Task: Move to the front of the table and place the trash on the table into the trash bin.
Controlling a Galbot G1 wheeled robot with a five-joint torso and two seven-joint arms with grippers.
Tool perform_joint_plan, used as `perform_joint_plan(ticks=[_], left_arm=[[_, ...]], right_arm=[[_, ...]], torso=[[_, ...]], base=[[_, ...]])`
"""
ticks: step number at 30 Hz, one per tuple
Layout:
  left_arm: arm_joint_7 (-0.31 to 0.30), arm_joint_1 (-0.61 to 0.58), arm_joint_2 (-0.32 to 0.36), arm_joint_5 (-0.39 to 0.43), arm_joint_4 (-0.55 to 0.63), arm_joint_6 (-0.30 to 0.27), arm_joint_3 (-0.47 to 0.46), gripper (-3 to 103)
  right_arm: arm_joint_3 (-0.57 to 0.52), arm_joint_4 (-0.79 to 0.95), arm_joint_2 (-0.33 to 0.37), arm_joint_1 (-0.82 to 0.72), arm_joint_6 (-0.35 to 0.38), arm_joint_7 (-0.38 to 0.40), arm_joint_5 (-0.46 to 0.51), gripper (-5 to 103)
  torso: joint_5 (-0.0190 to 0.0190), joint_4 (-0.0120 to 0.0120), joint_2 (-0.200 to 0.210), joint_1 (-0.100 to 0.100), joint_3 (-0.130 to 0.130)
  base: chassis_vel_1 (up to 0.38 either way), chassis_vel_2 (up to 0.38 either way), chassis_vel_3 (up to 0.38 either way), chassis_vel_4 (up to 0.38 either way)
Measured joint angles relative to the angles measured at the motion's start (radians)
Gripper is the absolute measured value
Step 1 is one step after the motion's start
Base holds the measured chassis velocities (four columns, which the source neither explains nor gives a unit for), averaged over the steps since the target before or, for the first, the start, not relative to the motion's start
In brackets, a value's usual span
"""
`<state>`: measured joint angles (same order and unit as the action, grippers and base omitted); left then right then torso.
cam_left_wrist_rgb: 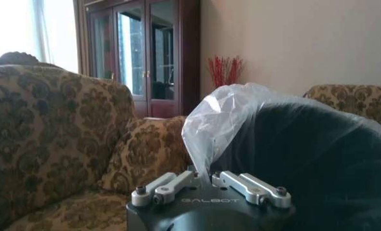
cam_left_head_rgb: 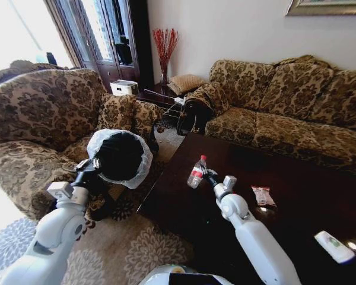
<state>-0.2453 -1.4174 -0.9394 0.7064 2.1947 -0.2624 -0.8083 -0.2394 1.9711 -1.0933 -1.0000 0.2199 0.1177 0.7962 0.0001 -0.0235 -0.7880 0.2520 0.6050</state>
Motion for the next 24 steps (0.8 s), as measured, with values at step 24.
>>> perform_joint_plan(ticks=[24], left_arm=[[-0.053,0.335,0.115,0.175,-0.08,-0.137,0.381,3]], right_arm=[[0.488,0.009,0.061,0.792,0.064,-0.074,0.352,0]], torso=[[0.0005,-0.0003,0.0,0.0,0.0]], base=[[0.005,0.003,0.002,0.003]])
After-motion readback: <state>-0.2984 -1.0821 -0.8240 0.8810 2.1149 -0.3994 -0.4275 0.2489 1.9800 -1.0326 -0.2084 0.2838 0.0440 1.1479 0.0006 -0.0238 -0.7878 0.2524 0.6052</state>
